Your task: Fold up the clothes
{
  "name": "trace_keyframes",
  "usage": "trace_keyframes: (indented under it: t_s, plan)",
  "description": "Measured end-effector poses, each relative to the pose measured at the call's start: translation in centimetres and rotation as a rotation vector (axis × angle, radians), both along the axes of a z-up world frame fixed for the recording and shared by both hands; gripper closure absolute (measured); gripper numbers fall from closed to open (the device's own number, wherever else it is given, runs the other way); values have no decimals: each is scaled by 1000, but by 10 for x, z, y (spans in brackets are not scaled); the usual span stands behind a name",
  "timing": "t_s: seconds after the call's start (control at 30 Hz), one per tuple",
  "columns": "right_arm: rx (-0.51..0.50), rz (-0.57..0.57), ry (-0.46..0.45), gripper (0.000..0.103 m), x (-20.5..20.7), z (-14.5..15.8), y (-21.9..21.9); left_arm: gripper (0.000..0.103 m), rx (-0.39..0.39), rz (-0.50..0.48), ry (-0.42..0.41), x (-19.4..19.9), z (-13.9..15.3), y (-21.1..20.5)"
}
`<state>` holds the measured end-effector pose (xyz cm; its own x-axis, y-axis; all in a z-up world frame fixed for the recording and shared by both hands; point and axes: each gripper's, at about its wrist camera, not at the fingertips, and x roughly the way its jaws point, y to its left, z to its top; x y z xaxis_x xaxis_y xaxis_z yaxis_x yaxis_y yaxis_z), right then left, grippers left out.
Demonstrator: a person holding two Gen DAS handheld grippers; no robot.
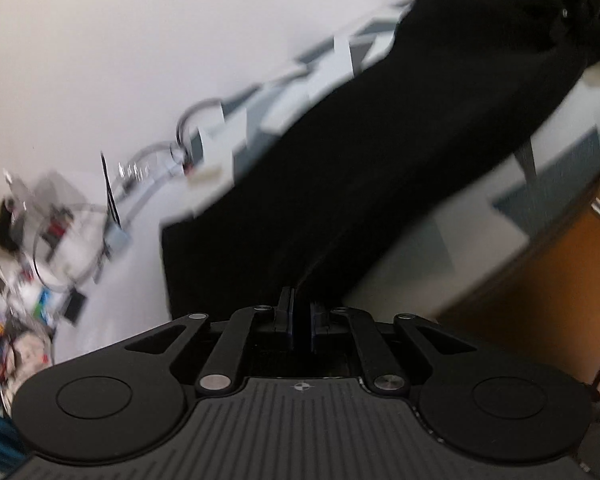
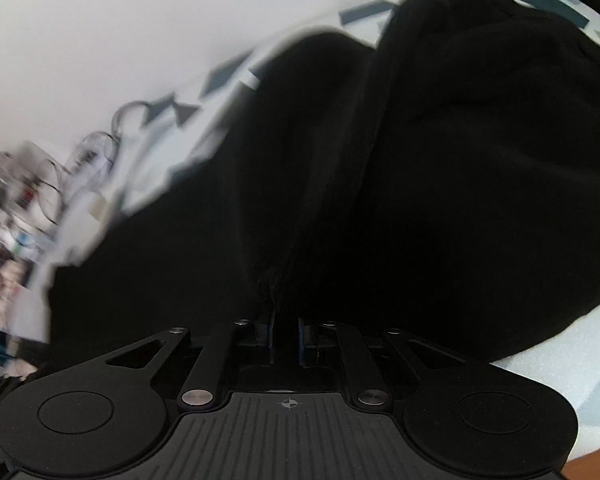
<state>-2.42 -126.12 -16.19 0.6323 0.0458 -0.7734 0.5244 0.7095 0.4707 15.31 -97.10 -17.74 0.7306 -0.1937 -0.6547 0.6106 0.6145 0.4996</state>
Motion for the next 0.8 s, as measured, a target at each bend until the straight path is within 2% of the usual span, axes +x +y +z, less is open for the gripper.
trace_keyframes:
  t_s: [0.03,0.1,0.13,0.17,0.2,0.27,0.37,0.5,0.53,0.6,0.67,0.73,0.8]
  plan:
    - [-18,3,2,90,-1,-1,4,85,-7,20,24,0,-2,1]
    - [-33,9,23,78,0,6,8,65,-39,44,76,-1,7,6]
    - [-40,24,46,64,2,13,10,46,-64,45,95,-6,11,10]
    - [-67,31,56,49,2,21,12,33,-102,56,108,-11,19,17]
    - [-96,39,66,44,2,30,15,33,-142,68,123,-15,26,24]
    - [-153,50,71,41,1,48,20,33,-279,141,221,-11,38,45]
    - [-191,64,7,41,6,77,29,33,-635,338,433,4,37,85]
    - [-210,156,-54,41,54,92,55,34,-1165,682,690,23,-2,137]
    - [-206,187,-67,41,72,94,66,34,-1269,745,732,24,-12,146]
    - [-188,241,-92,41,107,96,88,34,-1423,813,814,30,-28,155]
    - [-163,285,-99,41,142,102,111,34,-1497,821,883,34,-36,157]
    - [-169,344,-104,41,174,107,130,34,-1499,803,918,41,-41,157]
    - [-185,411,-107,41,203,113,152,34,-1478,803,920,47,-47,156]
